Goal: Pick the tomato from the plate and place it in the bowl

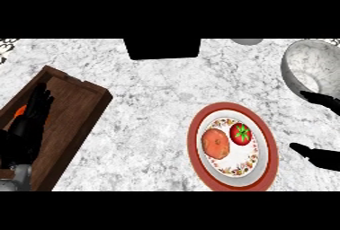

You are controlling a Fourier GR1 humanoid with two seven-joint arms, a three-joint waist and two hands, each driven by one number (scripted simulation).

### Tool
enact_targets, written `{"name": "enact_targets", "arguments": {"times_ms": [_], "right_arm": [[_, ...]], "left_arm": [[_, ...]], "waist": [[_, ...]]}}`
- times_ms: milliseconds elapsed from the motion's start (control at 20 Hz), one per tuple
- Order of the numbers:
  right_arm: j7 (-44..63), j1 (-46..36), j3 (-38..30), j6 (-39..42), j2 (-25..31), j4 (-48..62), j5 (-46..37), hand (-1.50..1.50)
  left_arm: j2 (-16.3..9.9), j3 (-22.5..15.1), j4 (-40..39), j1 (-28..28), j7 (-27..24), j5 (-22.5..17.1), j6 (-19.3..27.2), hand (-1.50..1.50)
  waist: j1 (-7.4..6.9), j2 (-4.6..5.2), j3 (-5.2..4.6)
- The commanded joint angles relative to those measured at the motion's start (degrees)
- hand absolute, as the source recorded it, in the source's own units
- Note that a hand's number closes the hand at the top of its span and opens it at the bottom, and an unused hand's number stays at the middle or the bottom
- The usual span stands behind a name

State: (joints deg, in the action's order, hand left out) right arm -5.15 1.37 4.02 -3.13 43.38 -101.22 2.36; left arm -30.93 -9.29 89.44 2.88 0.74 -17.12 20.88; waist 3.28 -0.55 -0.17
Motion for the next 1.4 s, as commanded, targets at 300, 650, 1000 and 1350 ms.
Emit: {"name": "enact_targets", "arguments": {"times_ms": [300,650,1000,1350], "right_arm": [[-1.2,22.7,-6.2,-3.7,-1.6,-14.1,-10.6,-1.50],[18.8,5.5,-12.6,7.9,6.0,-19.0,-3.3,-1.50],[30.6,-7.4,-2.4,19.1,13.2,-13.1,-4.5,-1.50],[37.0,-21.5,9.2,28.6,8.6,-0.6,-5.4,-1.50]], "left_arm": [[1.9,1.3,0.4,0.3,1.2,3.5,-2.1,0.00],[3.3,2.4,-2.9,5.1,3.5,4.3,-4.6,0.00],[5.0,1.9,-2.8,4.8,1.6,5.3,-4.8,0.00],[5.8,2.1,-4.2,7.6,2.8,6.3,-5.6,0.00]], "waist": [[-2.60,0.40,0.16],[-3.24,0.59,0.12],[-5.09,0.87,0.05],[-5.80,1.14,0.09]]}}
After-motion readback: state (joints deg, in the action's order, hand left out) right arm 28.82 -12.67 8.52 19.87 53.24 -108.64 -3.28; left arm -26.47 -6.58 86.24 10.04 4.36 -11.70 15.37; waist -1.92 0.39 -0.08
